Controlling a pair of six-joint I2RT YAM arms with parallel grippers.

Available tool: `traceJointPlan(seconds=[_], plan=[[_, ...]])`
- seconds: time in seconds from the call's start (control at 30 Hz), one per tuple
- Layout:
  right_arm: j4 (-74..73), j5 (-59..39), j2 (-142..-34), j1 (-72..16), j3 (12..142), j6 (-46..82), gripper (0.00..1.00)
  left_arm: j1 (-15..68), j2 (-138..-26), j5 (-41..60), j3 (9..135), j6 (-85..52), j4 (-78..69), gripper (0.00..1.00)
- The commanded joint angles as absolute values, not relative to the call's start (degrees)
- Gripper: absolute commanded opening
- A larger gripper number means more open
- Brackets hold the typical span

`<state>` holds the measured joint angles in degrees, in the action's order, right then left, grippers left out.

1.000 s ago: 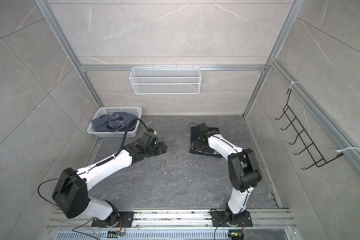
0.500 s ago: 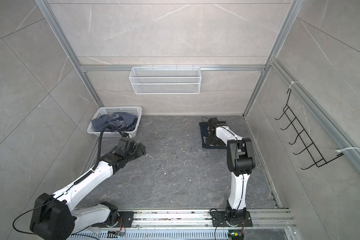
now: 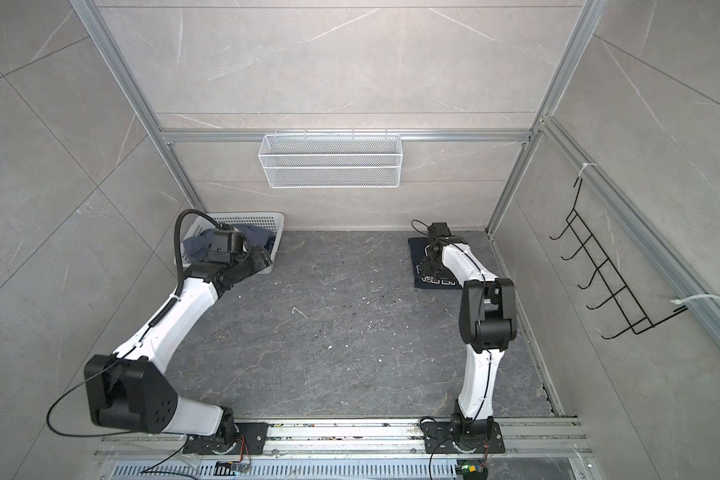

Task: Fold and stack the tank tops
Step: 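Carry the folded bundle with the right gripper to the far table corner, then reach the left gripper into the white basket for the next tank top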

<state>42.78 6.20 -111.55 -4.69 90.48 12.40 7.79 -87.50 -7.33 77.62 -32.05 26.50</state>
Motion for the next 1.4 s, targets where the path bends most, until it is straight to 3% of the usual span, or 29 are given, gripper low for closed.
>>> traceJointPlan(seconds=[0.0,0.17,0.43,0.67,0.83,1.03,1.3,1.37], plan=[[40.24,-2.37,-101.26,-6.7,84.85,15.61,0.83,3.1,-93.95,-9.72,86.34,-30.59,33.55,0.77],[36.05,-9.68,-88.23,-8.5,73.07,20.59,0.83,-0.52,-106.72,-17.69,103.31,-28.5,43.56,0.77],[34.2,-23.68,-71.75,-9.27,60.85,29.4,0.87,-1.19,-123.91,-17.69,120.99,-19.49,47.07,0.79],[35.88,-21.18,-62.35,-10.28,51.97,32.39,0.99,-1.23,-132.99,-16.52,127.81,-16.44,49.29,0.86],[35.95,-20.65,-59.79,-10.31,48.48,33.91,0.99,-1.22,-140.49,-16.53,133.79,-16.86,52.83,0.83],[36.46,-20.33,-59.64,-10.33,48.49,34.48,0.99,-1.32,-144.63,-14.46,137.43,-18.24,54.59,0.6],[37.59,-19.51,-60.47,-10.32,49.41,34.37,0.98,-2.34,-139.6,-11.93,137.6,-21.65,53.4,0.04],[37.68,-19.3,-60.17,-10.28,49.31,34.47,0.98,-3.01,-137.21,-10.98,137.46,-22.63,52.84,0.0]])
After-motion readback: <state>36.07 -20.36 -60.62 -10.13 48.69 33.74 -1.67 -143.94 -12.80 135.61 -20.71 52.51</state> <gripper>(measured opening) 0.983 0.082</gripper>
